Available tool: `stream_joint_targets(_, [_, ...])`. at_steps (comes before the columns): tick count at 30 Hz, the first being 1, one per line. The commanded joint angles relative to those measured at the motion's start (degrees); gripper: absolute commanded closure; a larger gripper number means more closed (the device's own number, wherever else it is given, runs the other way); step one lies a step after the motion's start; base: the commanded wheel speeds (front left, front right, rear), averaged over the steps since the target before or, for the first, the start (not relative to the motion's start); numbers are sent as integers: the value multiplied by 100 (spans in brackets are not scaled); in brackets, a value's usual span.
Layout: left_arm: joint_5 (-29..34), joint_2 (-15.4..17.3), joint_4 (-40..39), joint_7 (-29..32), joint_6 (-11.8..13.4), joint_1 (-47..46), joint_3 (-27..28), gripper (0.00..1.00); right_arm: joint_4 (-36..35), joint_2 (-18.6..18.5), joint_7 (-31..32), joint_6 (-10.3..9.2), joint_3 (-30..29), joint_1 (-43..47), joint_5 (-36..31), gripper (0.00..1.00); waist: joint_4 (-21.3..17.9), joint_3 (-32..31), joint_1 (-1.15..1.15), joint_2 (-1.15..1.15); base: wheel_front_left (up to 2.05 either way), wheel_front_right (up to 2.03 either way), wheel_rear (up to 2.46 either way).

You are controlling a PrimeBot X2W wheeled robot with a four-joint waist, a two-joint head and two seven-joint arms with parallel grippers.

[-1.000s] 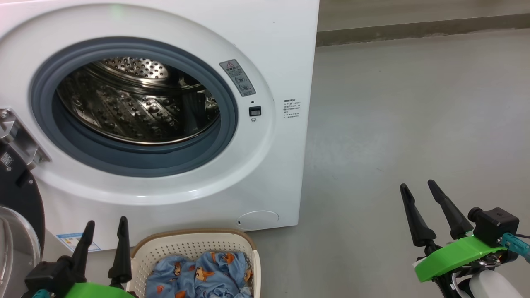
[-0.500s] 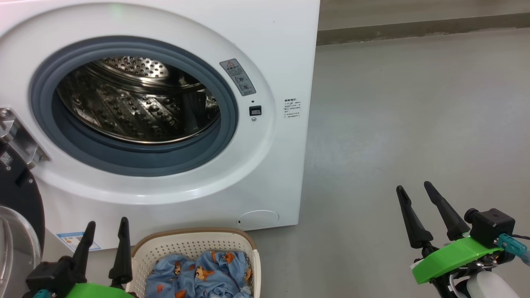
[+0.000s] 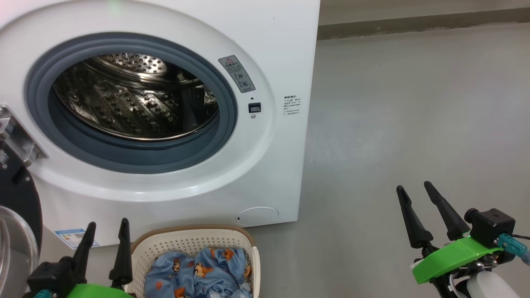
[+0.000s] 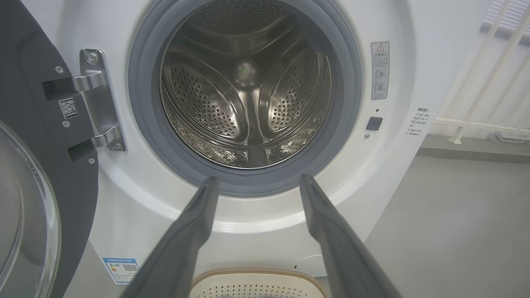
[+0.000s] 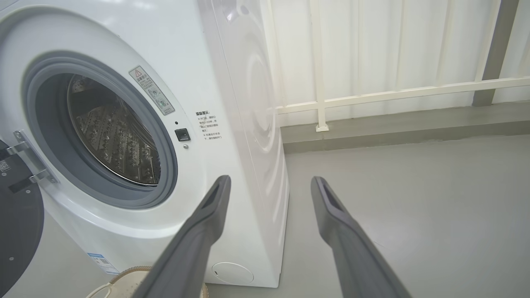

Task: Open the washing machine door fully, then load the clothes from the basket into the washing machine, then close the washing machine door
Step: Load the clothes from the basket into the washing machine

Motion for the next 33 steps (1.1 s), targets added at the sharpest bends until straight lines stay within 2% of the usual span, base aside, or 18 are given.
stream_joint_targets(1, [-73,157,-100,-49,33,-272,184,0,-120,-64,-70,33,55,-207,7,0,-2,20,0,0,0,0,0])
stream_joint_targets(15, [-92,31,163,-19,-16,-492,17,0,-108,-27,-70,33,-43,-319,-11,0,-85,500,0,0,0,0,0])
stream_joint_targets(25, [-180,-75,808,102,-278,-948,-156,0,-162,66,-70,33,-88,-523,-89,0,-151,1174,0,0,0,0,0])
stream_joint_targets(33, [-190,-125,1704,102,-550,-1490,-274,0,-235,234,-70,33,-150,-764,-176,0,-211,1855,0,0,0,0,0])
